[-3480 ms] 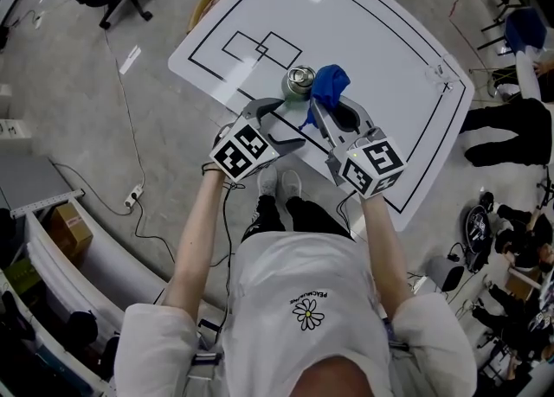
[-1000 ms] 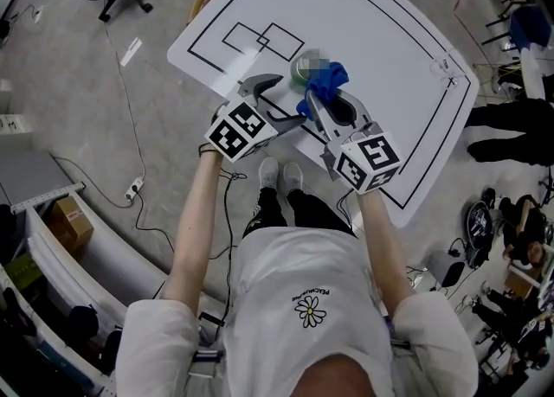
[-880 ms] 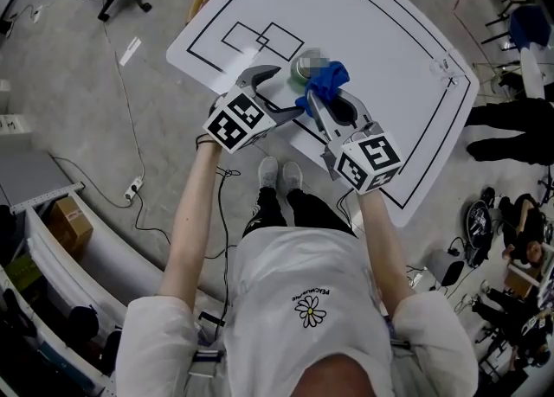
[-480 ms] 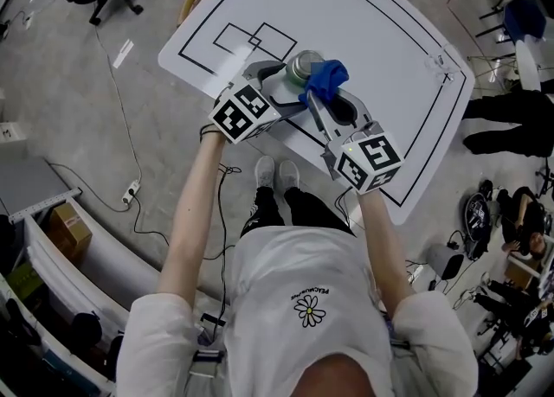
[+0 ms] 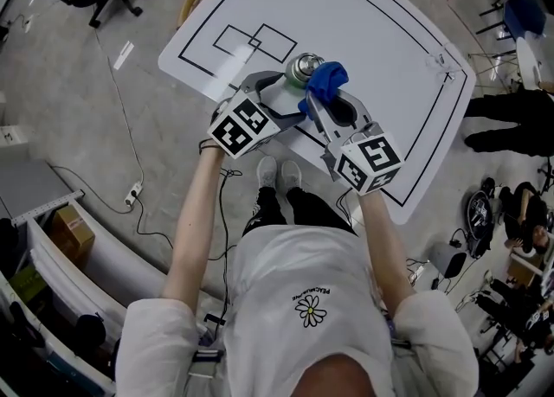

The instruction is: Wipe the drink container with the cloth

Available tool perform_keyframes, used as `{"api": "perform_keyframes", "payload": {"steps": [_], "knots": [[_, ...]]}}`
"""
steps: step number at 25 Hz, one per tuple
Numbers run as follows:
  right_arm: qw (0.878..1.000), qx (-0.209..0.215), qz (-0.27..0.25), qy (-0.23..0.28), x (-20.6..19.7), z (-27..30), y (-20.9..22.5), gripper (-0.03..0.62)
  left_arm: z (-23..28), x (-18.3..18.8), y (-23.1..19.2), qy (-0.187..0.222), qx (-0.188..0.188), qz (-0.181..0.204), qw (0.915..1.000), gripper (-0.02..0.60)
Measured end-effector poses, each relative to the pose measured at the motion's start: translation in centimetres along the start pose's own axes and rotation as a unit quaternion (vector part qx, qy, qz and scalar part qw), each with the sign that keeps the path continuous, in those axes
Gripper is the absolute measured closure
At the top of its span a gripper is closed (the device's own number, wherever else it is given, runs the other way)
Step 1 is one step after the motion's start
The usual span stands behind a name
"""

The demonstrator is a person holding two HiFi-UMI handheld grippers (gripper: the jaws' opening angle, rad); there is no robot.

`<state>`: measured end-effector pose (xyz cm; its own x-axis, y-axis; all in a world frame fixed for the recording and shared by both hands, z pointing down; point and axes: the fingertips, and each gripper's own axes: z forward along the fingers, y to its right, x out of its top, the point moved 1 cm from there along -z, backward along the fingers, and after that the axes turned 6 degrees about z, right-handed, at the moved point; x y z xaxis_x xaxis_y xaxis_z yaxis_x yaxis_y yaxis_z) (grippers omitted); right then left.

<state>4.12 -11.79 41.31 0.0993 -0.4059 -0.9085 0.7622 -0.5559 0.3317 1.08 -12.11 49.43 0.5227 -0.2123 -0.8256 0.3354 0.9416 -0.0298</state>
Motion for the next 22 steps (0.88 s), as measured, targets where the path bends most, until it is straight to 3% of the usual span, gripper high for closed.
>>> {"api": "perform_keyframes", "payload": {"steps": [14, 16, 19, 22], "knots": [[1.000, -0.022, -0.002, -0.001, 0.4, 0.2, 1.5, 0.551, 0.7, 1.1, 4.0, 0.015, -0.044, 0.000, 0.9989, 0.192], [1.000, -0.021, -0.001, -0.001, 0.4, 0.2, 1.5, 0.551, -0.4, 1.2, 3.4, 0.018, -0.029, -0.002, 0.9994, 0.192], [1.000, -0.020, 0.000, -0.001, 0.4, 0.1, 1.6, 0.551, -1.8, 1.4, 0.4, 0.033, 0.021, -0.008, 0.9992, 0.192], [1.000, -0.023, 0.002, 0.001, 0.3, 0.1, 1.6, 0.551, -1.1, 1.3, -1.5, 0.045, 0.027, -0.020, 0.9984, 0.192]]}}
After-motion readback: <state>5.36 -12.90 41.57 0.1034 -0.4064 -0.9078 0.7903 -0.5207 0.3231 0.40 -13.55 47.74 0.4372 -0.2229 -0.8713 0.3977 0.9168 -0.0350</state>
